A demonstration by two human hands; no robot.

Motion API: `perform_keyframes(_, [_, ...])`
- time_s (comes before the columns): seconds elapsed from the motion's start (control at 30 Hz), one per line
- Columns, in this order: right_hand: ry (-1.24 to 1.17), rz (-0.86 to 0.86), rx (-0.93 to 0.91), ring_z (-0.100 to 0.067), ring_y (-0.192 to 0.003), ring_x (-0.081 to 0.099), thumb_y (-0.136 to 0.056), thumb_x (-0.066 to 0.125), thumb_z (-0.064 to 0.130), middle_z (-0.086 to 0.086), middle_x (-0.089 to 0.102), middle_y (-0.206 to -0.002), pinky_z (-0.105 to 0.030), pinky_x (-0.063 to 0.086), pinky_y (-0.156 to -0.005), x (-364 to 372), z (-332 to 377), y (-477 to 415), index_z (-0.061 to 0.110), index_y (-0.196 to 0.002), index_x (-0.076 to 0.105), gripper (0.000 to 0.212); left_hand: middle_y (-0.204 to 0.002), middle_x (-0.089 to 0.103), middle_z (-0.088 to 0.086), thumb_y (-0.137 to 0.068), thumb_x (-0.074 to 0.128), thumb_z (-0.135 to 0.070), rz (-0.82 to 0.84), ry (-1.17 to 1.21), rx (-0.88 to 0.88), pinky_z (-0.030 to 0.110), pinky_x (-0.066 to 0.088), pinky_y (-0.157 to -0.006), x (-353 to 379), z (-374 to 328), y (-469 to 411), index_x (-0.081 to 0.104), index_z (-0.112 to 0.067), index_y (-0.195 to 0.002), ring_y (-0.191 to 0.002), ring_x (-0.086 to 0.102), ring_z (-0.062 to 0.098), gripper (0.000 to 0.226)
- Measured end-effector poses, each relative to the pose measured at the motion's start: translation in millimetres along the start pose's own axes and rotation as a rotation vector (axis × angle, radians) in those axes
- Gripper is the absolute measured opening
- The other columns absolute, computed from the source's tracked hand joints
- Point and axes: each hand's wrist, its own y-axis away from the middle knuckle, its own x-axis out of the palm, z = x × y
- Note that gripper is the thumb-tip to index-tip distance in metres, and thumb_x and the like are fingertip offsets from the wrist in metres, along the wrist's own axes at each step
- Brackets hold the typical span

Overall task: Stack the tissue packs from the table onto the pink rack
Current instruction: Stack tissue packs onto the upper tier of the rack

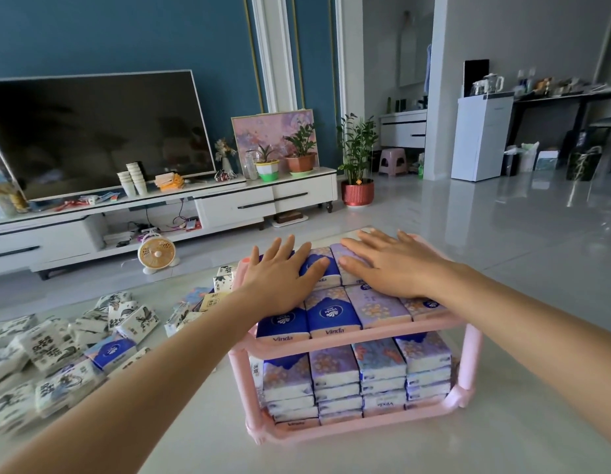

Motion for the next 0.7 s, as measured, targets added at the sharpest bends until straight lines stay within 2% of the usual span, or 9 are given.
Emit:
perform_keyframes(0.2, [-0.001, -0.021, 0.020, -0.017, -0.144, -0.004, -0.093, 0.009, 0.060, -0.001, -0.002, -0.157, -0.043, -0.002, -0.116, 1.0, 0.4, -0.1, 0.035, -0.148, 0.003, 0.060, -0.157, -0.004, 0.000, -0.092, 0.011, -0.060, -0.011, 0.039, -0.012, 0.048, -0.005, -0.115, 0.6, 1.1, 0.6, 0.004, -0.028, -0.148, -0.144, -0.006, 0.018, 0.065])
perform_keyframes(0.27, [-0.052, -0.063, 0.030, -0.016, -0.144, -0.004, -0.091, 0.010, 0.063, 0.000, 0.001, -0.157, -0.042, -0.005, -0.116, -0.2, 0.6, 0.5, 0.036, -0.147, 0.007, 0.063, -0.156, -0.006, -0.002, -0.091, 0.011, -0.061, -0.032, 0.171, -0.021, 0.052, -0.009, -0.113, -3.8, 1.5, 3.9, 0.000, -0.031, -0.148, -0.143, -0.010, 0.018, 0.065])
perform_keyframes(0.33, [-0.160, -0.174, 0.025, -0.014, -0.144, -0.002, -0.091, 0.014, 0.062, 0.003, 0.007, -0.157, -0.041, -0.008, -0.116, -7.2, 3.0, 3.6, 0.034, -0.147, 0.012, 0.063, -0.156, -0.004, -0.004, -0.092, 0.015, -0.058, -0.140, 0.419, -0.011, 0.051, -0.010, -0.113, -13.4, 4.5, 11.3, 0.001, -0.032, -0.147, -0.143, -0.010, 0.016, 0.063])
perform_keyframes(0.37, [-0.249, -0.252, 0.028, -0.014, -0.144, 0.003, -0.093, 0.019, 0.058, 0.003, 0.013, -0.156, -0.039, -0.004, -0.116, -13.9, 5.4, 7.1, 0.032, -0.147, 0.016, 0.060, -0.156, 0.000, -0.005, -0.094, 0.020, -0.054, -0.234, 0.547, 0.003, 0.050, -0.006, -0.115, -19.7, 7.9, 17.5, 0.006, -0.031, -0.148, -0.143, -0.006, 0.014, 0.060])
perform_keyframes(0.43, [-0.492, -0.416, 0.035, -0.016, -0.139, 0.025, -0.098, 0.030, 0.044, 0.002, 0.033, -0.149, -0.028, 0.019, -0.110, -33.5, 14.2, 18.5, 0.023, -0.143, 0.032, 0.049, -0.154, 0.017, -0.007, -0.096, 0.031, -0.045, -0.459, 0.736, 0.030, 0.044, 0.010, -0.116, -31.3, 19.8, 37.2, 0.021, -0.028, -0.146, -0.142, 0.011, 0.012, 0.054])
perform_keyframes(0.53, [-0.963, -0.537, 0.076, -0.012, -0.113, 0.054, -0.097, 0.043, 0.024, 0.002, 0.061, -0.121, -0.020, 0.038, -0.091, -67.4, 37.7, 41.9, 0.018, -0.113, 0.058, 0.023, -0.134, 0.042, -0.013, -0.096, 0.039, -0.041, -0.718, 0.853, 0.014, 0.035, 0.033, -0.104, -24.1, 56.8, 81.1, 0.040, -0.027, -0.134, -0.126, 0.040, 0.010, 0.041])
perform_keyframes(0.57, [-1.200, -0.519, 0.100, -0.013, -0.102, 0.060, -0.095, 0.045, 0.019, -0.001, 0.066, -0.111, -0.024, 0.043, -0.087, -77.5, 47.2, 49.6, 0.017, -0.103, 0.060, 0.018, -0.129, 0.046, -0.012, -0.093, 0.039, -0.041, -0.783, 0.866, -0.004, 0.034, 0.037, -0.100, -14.0, 71.9, 97.7, 0.044, -0.028, -0.128, -0.120, 0.046, 0.008, 0.038])
perform_keyframes(0.63, [-1.652, -0.316, 0.090, -0.017, -0.078, 0.066, -0.091, 0.043, 0.010, -0.007, 0.071, -0.087, -0.030, 0.050, -0.076, -91.5, 70.8, 64.2, 0.012, -0.091, 0.060, 0.017, -0.119, 0.055, -0.005, -0.086, 0.040, -0.039, -0.876, 0.894, -0.059, 0.021, 0.043, -0.093, 19.5, 104.9, 130.0, 0.050, -0.035, -0.111, -0.104, 0.053, -0.004, 0.028])
perform_keyframes(0.7, [-1.768, -0.056, -0.007, -0.017, -0.063, 0.065, -0.086, 0.042, 0.007, -0.007, 0.069, -0.071, -0.028, 0.052, -0.063, -92.9, 102.6, 76.1, 0.009, -0.087, 0.060, 0.017, -0.109, 0.060, -0.001, -0.081, 0.039, -0.042, -0.880, 0.879, -0.150, 0.005, 0.041, -0.080, 63.4, 135.9, 157.9, 0.050, -0.047, -0.102, -0.093, 0.054, -0.011, 0.025])
